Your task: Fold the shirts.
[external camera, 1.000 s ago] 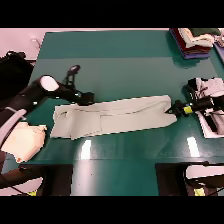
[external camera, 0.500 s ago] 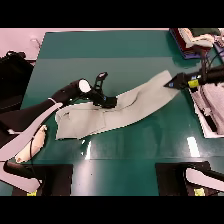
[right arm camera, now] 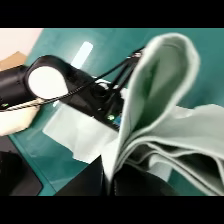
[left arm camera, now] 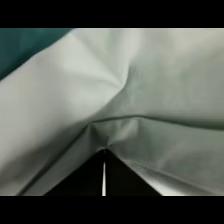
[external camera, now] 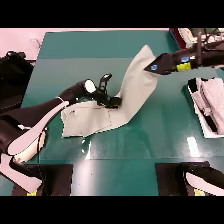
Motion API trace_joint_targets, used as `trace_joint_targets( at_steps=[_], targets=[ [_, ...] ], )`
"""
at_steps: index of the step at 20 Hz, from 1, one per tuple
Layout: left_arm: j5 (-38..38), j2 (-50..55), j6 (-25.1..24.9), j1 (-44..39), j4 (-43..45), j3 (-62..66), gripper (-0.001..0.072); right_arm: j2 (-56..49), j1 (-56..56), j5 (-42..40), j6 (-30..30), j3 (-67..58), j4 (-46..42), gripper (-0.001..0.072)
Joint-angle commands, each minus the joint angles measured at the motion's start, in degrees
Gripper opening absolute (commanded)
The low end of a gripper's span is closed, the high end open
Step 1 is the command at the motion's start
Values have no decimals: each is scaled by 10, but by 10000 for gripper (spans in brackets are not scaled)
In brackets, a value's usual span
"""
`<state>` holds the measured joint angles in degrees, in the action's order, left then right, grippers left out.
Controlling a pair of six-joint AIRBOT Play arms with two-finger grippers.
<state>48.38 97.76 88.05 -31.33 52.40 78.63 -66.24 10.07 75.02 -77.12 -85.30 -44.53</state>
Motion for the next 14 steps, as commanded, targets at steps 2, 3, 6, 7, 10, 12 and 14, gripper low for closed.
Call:
trace_joint_targets(
  at_steps=[2,3,6,7,10,12,14],
  targets=[
    [77,-54,0,73,46,51,24,-19,108,-56,-11,-8,7,14],
    [93,-83,0,104,66,63,24,-30,136,-75,-11,-8,19,14],
    [117,-180,0,199,125,91,25,-87,252,-185,13,-8,65,14],
    [116,-213,0,229,137,97,25,-114,292,-230,32,-8,91,14],
    [104,-289,0,294,146,100,24,-214,385,-312,101,-36,160,289],
    [112,-317,0,317,146,100,25,-256,388,-279,101,-72,158,289],
    [129,-325,-3,318,149,100,25,-252,353,-244,90,-61,132,287]
  ],
)
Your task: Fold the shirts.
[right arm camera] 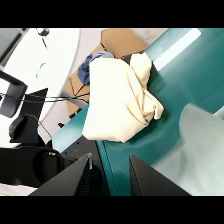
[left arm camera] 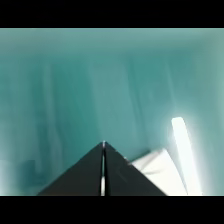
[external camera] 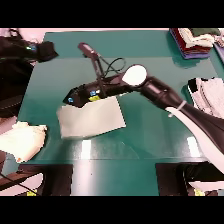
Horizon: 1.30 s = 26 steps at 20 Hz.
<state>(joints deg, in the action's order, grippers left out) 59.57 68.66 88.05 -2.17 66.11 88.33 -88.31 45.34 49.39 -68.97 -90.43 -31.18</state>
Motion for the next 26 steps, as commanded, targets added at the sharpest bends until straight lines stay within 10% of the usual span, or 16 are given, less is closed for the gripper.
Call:
trace_joint_targets(
  at_steps=[1,5,8,15,19,22,24,26],
  targets=[
    [26,-34,-6,25,8,3,25,-18,-25,21,2,13,-19,287],
    [31,-31,-7,24,0,0,25,72,-165,64,-71,168,-164,288],
    [27,-31,-7,24,-22,-6,25,96,-268,92,-87,272,-189,628],
    [14,-31,-16,-4,-33,-50,24,-37,-276,97,-57,290,-70,620],
    [-17,-30,-15,-46,-32,-58,24,-124,-189,97,-31,213,9,571],
    [-37,-30,-15,-72,-34,-58,25,-169,-141,87,-18,148,29,373],
    [-41,-30,-15,-91,-33,-58,24,-177,-129,67,-18,111,5,55],
    [-47,-30,-15,-113,-33,-58,24,-167,-138,62,-19,75,-48,15]
  ],
)
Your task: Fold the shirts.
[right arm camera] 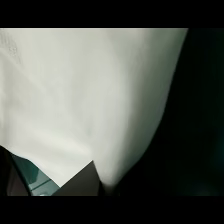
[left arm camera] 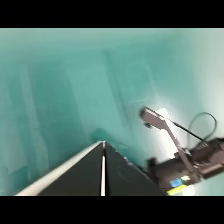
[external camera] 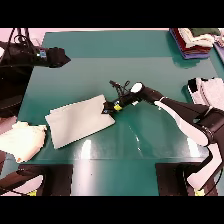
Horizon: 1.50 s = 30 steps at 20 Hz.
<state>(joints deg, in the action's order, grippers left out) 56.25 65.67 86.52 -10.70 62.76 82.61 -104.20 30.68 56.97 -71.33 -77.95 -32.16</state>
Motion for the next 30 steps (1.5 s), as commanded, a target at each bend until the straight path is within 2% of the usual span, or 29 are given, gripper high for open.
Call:
trace_joint_targets(
  at_steps=[1,5,8,13,18,24,30],
  targets=[
    [-18,0,1,-40,0,-1,24,2,-5,-9,1,-67,-71,15],
    [-35,0,0,-85,0,-1,24,71,-112,23,-48,-105,-200,14],
    [-35,0,0,-106,0,-1,24,134,-236,42,-61,-106,-256,14],
    [-37,0,3,-111,-2,-1,24,207,-471,45,-63,-106,-264,14],
    [-50,0,19,-111,-2,-1,24,219,-650,39,-63,-106,-238,14],
    [-50,0,22,-111,-2,-1,24,219,-715,8,-62,-121,-199,14],
    [-49,0,22,-111,-2,-1,24,219,-710,37,-62,-271,-200,14]
  ],
)
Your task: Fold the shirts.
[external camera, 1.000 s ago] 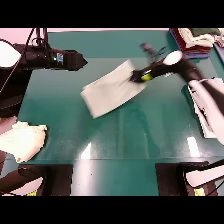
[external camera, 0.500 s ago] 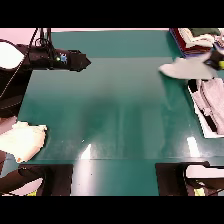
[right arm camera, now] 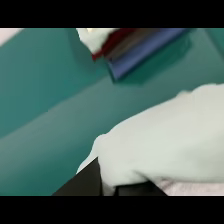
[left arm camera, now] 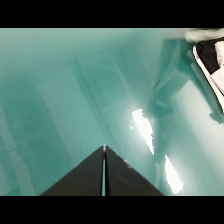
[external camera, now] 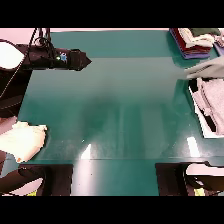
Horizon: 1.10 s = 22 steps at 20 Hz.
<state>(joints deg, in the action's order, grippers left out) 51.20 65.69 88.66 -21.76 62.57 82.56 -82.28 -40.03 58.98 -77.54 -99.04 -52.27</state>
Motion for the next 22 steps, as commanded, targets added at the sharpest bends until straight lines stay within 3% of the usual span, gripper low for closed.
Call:
trace_joint_targets(
  at_steps=[1,5,7,10,17,18,19,20,21,22],
  targets=[
    [3,0,0,0,0,0,24,0,-7,31,0,-80,-2,14],
    [7,0,-2,0,0,0,24,4,-21,107,0,-102,-14,14],
    [14,0,-2,0,0,0,25,23,-22,134,0,-70,-68,14],
    [24,0,-2,0,1,0,25,81,-26,146,-1,29,-149,14],
    [24,0,-13,0,1,0,25,218,-120,181,-5,290,-214,16],
    [26,0,-18,0,0,0,25,234,-138,179,-5,320,-214,101],
    [28,0,-17,0,0,0,25,246,-155,175,-5,344,-214,359],
    [30,0,-17,0,0,0,25,254,-170,174,-5,359,-214,546],
    [31,0,-17,0,0,0,25,262,-184,173,-5,370,-212,626],
    [30,0,-17,0,0,0,25,269,-193,172,-5,374,-212,628]
  ],
)
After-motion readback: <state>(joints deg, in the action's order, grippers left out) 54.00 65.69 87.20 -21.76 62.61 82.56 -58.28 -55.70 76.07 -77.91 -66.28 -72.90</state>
